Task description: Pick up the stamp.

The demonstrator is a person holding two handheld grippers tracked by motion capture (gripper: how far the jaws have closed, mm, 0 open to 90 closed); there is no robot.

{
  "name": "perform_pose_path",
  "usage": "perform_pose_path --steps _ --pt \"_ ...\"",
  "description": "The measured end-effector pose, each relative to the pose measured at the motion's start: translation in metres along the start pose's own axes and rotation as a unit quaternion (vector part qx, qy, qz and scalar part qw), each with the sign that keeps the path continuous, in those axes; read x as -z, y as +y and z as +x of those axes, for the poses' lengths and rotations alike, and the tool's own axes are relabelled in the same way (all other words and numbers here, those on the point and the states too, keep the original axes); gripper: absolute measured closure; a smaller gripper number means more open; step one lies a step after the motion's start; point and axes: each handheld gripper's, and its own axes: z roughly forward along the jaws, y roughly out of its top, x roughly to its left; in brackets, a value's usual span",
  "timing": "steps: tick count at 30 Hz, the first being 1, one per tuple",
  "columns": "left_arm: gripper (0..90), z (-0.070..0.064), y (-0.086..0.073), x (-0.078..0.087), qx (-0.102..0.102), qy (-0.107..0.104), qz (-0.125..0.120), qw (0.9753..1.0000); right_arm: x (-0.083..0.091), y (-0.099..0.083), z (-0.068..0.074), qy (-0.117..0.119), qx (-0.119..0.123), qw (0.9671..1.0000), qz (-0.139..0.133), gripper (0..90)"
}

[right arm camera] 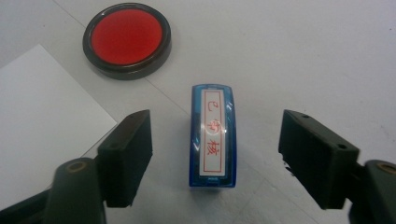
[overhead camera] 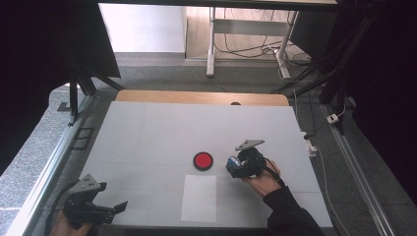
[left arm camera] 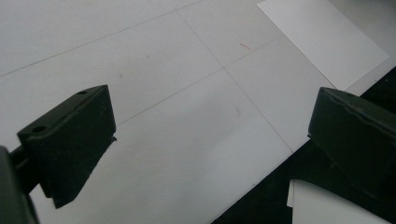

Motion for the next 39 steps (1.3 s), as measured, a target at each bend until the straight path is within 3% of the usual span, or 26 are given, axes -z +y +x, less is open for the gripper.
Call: perform_pose_path --steps 12,14,21,29,39 --pt "0.9 0.000 0.000 0.000 -0.001 0.001 0.001 1.0000 -0.001 0.004 -0.004 0.027 -0.005 0.9995 0.012 67.5" --pt "0.9 0.000 0.000 0.000 -0.001 0.001 0.001 1.0000 -0.001 0.004 -0.004 0.027 -0.007 0.9995 0.014 69.9" --pt "0.9 -0.001 0.000 0.000 -0.002 0.003 0.003 1.0000 -0.001 0.005 -0.008 0.032 -0.022 0.9991 0.016 70.8" --pt "0.9 0.000 0.000 0.000 -0.001 0.003 0.003 1.0000 0.005 0.006 -0.004 0.031 0.008 0.9995 0.007 70.9" --pt "0.9 0.000 0.000 0.000 0.000 0.000 0.001 1.0000 0.015 0.010 0.001 0.047 0.012 0.9988 -0.009 71.0"
